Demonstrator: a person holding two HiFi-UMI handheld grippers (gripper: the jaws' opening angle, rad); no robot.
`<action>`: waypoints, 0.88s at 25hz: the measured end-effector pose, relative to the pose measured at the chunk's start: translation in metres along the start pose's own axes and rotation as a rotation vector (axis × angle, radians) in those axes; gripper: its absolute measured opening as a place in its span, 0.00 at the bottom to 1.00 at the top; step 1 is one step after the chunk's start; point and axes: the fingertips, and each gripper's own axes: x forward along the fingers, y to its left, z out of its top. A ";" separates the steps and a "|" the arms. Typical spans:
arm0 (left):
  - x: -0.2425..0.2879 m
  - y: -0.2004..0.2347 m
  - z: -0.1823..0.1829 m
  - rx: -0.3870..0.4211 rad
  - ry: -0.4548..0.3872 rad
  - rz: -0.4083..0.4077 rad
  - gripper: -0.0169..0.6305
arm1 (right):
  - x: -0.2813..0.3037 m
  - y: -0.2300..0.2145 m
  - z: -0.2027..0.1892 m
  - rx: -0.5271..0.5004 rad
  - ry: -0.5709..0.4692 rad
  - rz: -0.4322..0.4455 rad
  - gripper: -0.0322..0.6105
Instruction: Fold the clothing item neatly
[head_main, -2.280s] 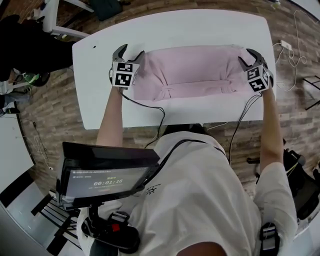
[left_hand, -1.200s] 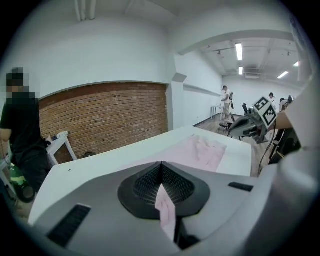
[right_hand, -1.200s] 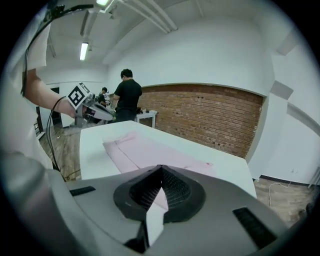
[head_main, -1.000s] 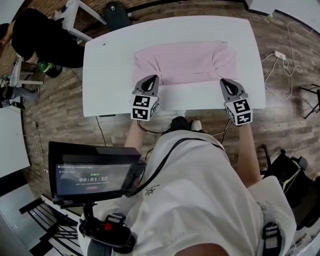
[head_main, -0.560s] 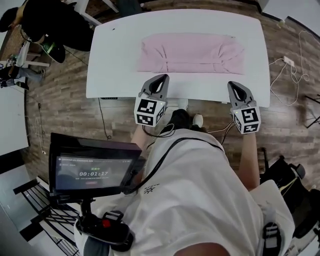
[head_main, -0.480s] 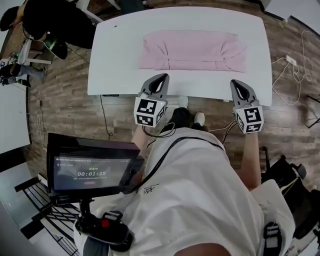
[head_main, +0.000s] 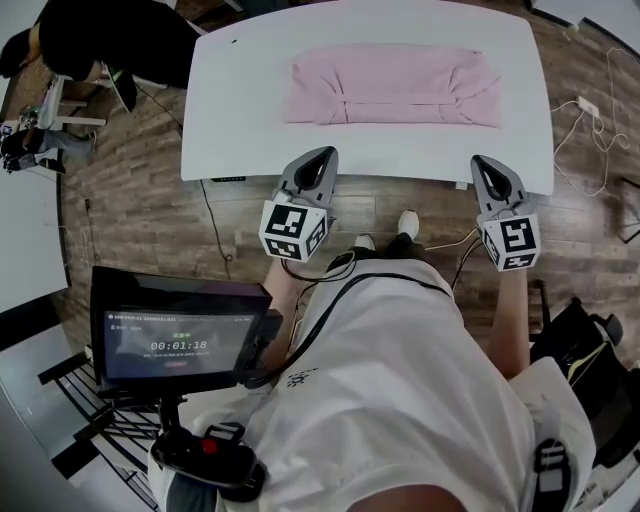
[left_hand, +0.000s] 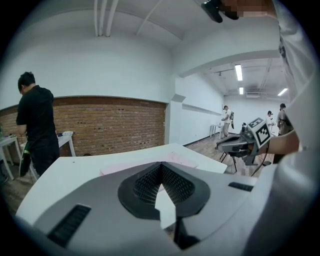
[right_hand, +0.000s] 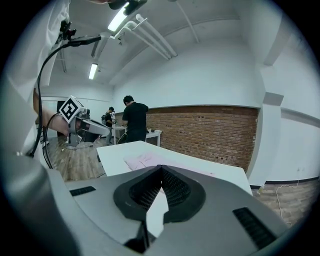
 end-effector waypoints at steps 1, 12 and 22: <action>-0.001 -0.002 -0.003 0.005 -0.003 -0.011 0.03 | -0.002 0.005 -0.001 0.000 -0.001 -0.003 0.05; -0.109 -0.035 -0.008 0.078 -0.108 -0.123 0.03 | -0.081 0.116 0.030 -0.034 -0.041 -0.106 0.05; -0.207 -0.055 -0.058 0.026 -0.115 -0.181 0.03 | -0.169 0.213 0.012 0.008 -0.039 -0.197 0.06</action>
